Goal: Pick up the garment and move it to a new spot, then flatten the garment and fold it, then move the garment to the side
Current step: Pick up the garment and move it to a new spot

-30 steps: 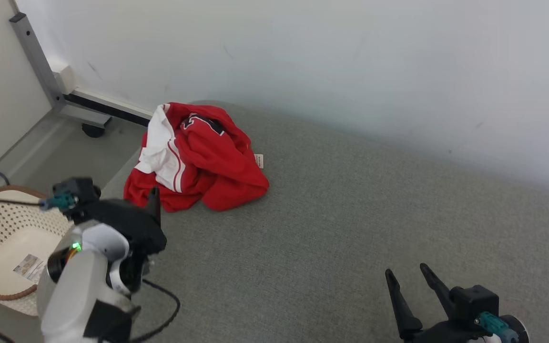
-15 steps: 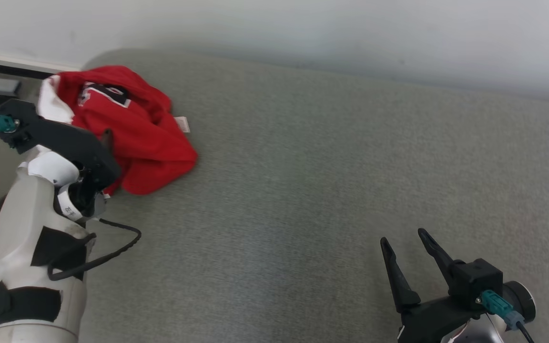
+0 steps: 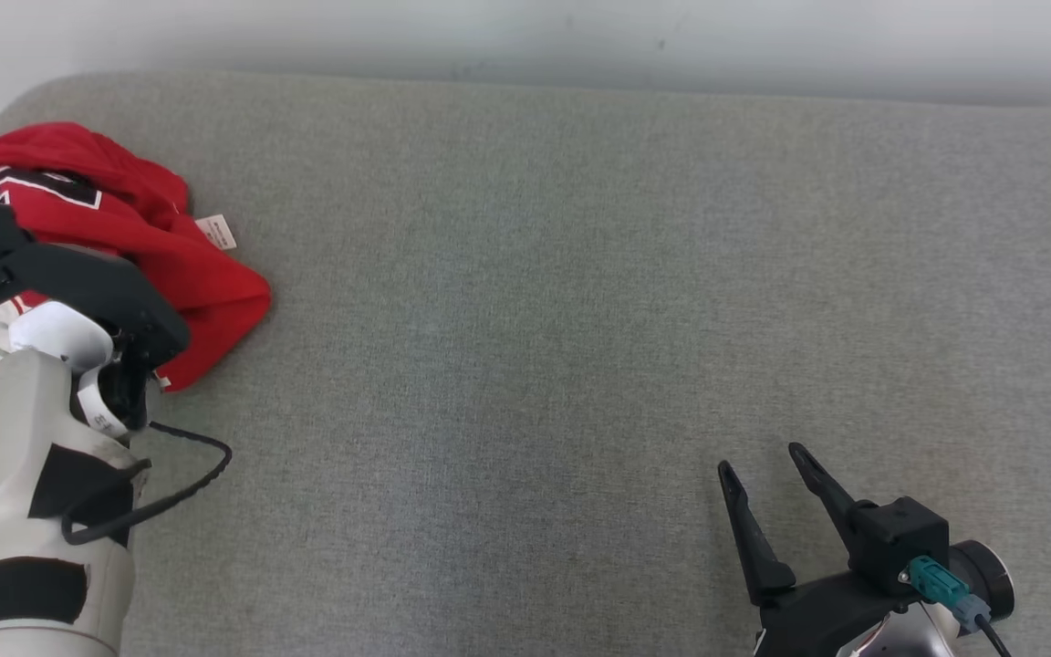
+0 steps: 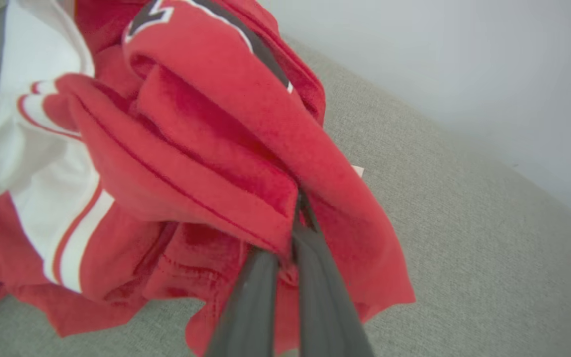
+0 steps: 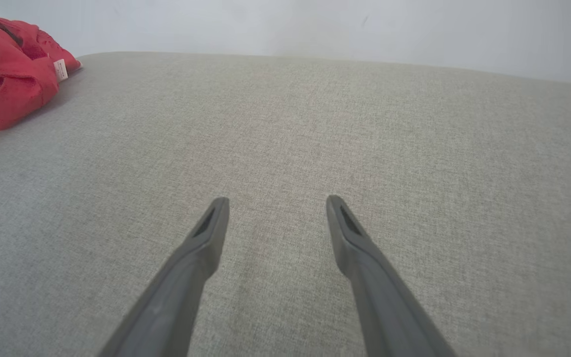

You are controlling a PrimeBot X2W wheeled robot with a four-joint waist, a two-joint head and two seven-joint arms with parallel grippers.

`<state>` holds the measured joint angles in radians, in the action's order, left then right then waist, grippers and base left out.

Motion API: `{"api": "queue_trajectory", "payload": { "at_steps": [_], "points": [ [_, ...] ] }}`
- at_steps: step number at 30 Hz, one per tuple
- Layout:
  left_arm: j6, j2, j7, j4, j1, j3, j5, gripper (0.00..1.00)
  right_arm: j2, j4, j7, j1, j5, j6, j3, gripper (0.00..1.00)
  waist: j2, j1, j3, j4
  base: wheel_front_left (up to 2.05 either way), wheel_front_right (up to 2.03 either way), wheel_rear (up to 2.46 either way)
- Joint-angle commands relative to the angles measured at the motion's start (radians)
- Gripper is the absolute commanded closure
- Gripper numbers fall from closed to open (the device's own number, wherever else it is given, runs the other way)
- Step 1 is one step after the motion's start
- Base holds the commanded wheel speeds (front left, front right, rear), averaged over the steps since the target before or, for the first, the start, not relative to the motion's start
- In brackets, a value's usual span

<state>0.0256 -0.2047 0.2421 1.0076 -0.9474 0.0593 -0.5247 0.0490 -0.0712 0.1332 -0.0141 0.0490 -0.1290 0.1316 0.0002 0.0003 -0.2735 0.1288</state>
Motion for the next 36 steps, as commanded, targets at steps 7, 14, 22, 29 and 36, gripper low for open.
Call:
{"api": "queue_trajectory", "payload": {
  "at_steps": [7,14,22,29,36],
  "points": [
    [-0.043,-0.01,-0.054,0.006,0.034,-0.058,0.048,1.0,0.0,0.07,-0.04,0.048,0.057,-0.003,0.012,0.0,-0.0002,-0.0003,0.2,0.003,0.0,0.0,0.0],
    [-0.082,0.019,-0.048,-0.04,-0.028,-0.122,0.08,1.0,0.001,0.125,-0.083,0.099,0.109,-0.003,0.007,0.0,-0.0002,-0.0003,0.342,-0.028,0.0,0.0,0.0],
    [-0.125,0.113,-0.05,-0.118,-0.101,-0.153,0.03,1.0,0.001,0.142,-0.111,0.106,0.113,-0.003,-0.03,0.0,-0.0002,-0.0003,0.394,-0.119,0.0,0.0,0.0],
    [-0.151,0.155,-0.075,-0.225,-0.116,-0.195,-0.1,1.0,0.001,0.137,-0.112,0.085,0.11,-0.003,-0.044,0.0,-0.0002,-0.0003,0.389,-0.23,0.0,0.0,0.0],
    [-0.108,0.151,-0.077,-0.33,0.008,-0.349,-0.198,1.0,0.0,0.128,-0.101,0.095,0.096,-0.003,-0.07,0.0,-0.0002,-0.0003,0.355,-0.307,0.0,0.0,0.0]
  ]
}}
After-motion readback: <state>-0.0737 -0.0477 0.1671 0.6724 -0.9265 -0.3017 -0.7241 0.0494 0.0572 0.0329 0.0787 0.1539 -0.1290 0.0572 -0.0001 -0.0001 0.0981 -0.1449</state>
